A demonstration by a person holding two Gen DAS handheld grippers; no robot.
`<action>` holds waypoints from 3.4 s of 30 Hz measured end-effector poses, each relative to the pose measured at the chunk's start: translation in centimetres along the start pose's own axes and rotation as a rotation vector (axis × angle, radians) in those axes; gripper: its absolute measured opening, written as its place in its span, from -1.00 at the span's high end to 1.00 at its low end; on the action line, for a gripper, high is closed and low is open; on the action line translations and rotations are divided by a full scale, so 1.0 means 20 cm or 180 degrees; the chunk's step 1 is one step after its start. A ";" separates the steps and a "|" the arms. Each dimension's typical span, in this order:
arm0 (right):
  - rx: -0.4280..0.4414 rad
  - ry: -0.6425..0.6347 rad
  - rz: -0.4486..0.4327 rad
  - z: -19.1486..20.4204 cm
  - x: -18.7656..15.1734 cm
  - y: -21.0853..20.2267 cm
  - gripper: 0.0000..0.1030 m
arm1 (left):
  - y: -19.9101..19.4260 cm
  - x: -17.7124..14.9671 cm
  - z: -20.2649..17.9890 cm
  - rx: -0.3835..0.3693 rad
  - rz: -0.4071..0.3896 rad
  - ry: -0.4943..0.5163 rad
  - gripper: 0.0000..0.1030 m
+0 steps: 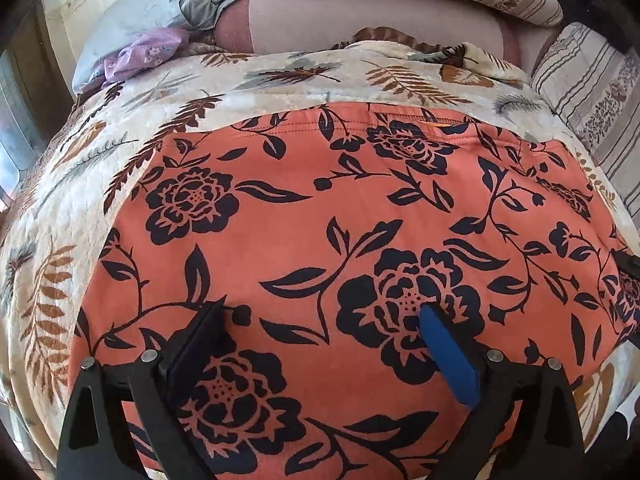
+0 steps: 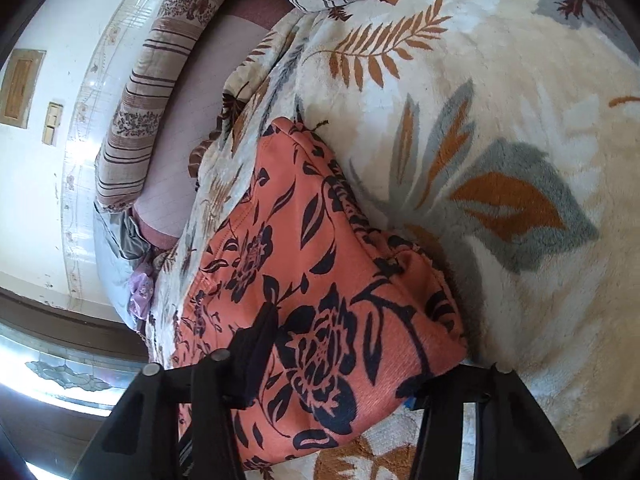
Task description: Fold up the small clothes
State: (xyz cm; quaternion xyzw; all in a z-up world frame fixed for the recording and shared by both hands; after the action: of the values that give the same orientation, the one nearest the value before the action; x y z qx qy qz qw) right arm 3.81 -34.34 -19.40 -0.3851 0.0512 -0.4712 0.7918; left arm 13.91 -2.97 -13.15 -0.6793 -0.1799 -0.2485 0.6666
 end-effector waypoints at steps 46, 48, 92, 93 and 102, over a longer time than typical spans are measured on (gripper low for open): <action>0.0399 -0.2573 0.0245 1.03 -0.76 0.20 0.72 | 0.07 0.34 0.27 -0.1822 0.0306 -0.1542 -0.99; 0.0380 -0.2693 0.0225 1.05 -0.77 0.20 0.72 | 0.11 0.36 0.22 -0.1886 0.0327 -0.1549 -0.88; 0.0866 -0.2766 0.0698 1.04 -1.46 0.09 -0.34 | -0.25 0.08 0.87 -0.1286 -0.0133 -0.0453 -0.03; 0.0840 -0.2706 0.0684 1.00 -1.43 0.05 -0.34 | -0.19 0.00 0.86 -0.1117 0.0096 -0.0410 -0.03; 0.0635 -0.1857 0.0474 0.69 -0.95 -0.07 -0.42 | -0.27 -0.18 0.90 -0.0848 0.0221 -0.0682 -0.03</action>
State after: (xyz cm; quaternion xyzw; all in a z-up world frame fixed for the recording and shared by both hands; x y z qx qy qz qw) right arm -1.55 -12.07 -14.20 -0.4197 -0.1965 -0.2843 0.8393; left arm 9.67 15.44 -10.54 -0.7901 -0.1918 -0.1731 0.5559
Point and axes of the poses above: each gripper's, at about its wrist camera, not at the fingertips, and y roughly the way its jaws point, z to its left, x to its top, the point moved 4 cm from there along y, roughly the way its jaws point, and after that the axes turned 2 degrees about -z, right-handed, at the moved point
